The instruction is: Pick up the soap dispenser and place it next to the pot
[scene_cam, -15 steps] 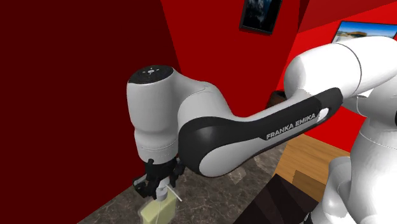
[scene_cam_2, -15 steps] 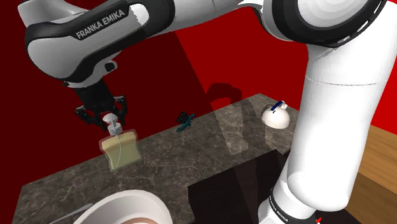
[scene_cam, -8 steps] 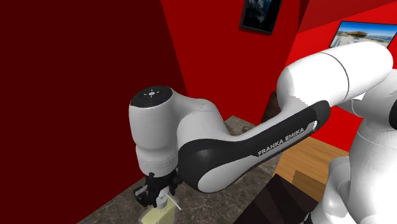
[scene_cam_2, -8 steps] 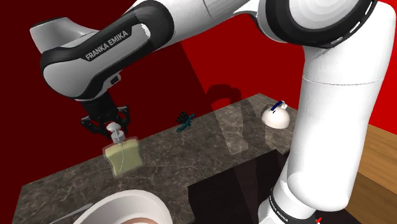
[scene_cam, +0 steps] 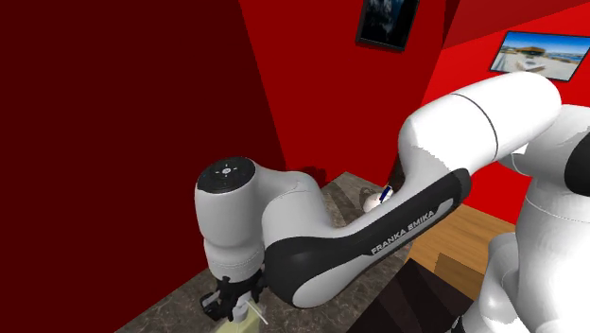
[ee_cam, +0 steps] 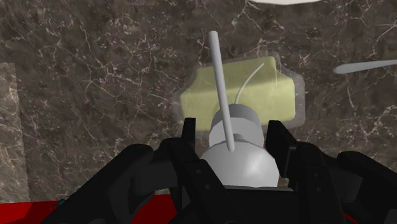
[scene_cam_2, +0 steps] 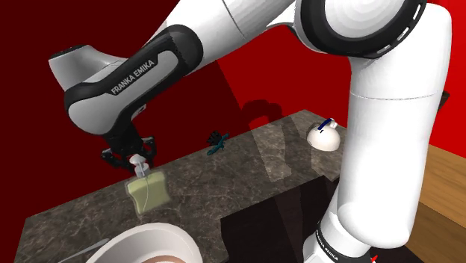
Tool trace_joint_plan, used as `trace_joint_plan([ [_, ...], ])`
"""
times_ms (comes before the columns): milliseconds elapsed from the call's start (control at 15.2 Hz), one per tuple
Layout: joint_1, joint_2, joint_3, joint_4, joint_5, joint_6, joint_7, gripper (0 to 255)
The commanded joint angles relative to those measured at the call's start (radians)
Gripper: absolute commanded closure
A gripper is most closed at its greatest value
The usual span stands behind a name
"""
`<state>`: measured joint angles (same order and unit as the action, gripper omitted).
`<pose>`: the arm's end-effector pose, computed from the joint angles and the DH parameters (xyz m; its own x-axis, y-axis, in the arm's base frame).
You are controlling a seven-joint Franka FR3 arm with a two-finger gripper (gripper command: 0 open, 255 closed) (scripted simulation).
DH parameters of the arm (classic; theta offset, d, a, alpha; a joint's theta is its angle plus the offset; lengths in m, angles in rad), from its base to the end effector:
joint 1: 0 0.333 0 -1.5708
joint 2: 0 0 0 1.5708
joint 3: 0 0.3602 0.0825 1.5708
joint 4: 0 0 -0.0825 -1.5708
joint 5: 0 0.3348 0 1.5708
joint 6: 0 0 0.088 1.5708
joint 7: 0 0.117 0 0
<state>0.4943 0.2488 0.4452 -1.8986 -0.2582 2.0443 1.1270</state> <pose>0.3630 0.4385 0.4358 0.9956 -0.0643 0.0683 -0.0722 -0.9901 0.1206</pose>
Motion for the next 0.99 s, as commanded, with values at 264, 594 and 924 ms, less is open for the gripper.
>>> trace_joint_plan([
  [264,0.006,0.042,-0.009,-0.032,-0.029,0.069,0.025,255],
  [594,0.012,0.080,-0.019,-0.053,-0.055,0.122,0.047,255],
  [924,0.020,0.121,-0.031,-0.069,-0.083,0.173,0.070,255],
])
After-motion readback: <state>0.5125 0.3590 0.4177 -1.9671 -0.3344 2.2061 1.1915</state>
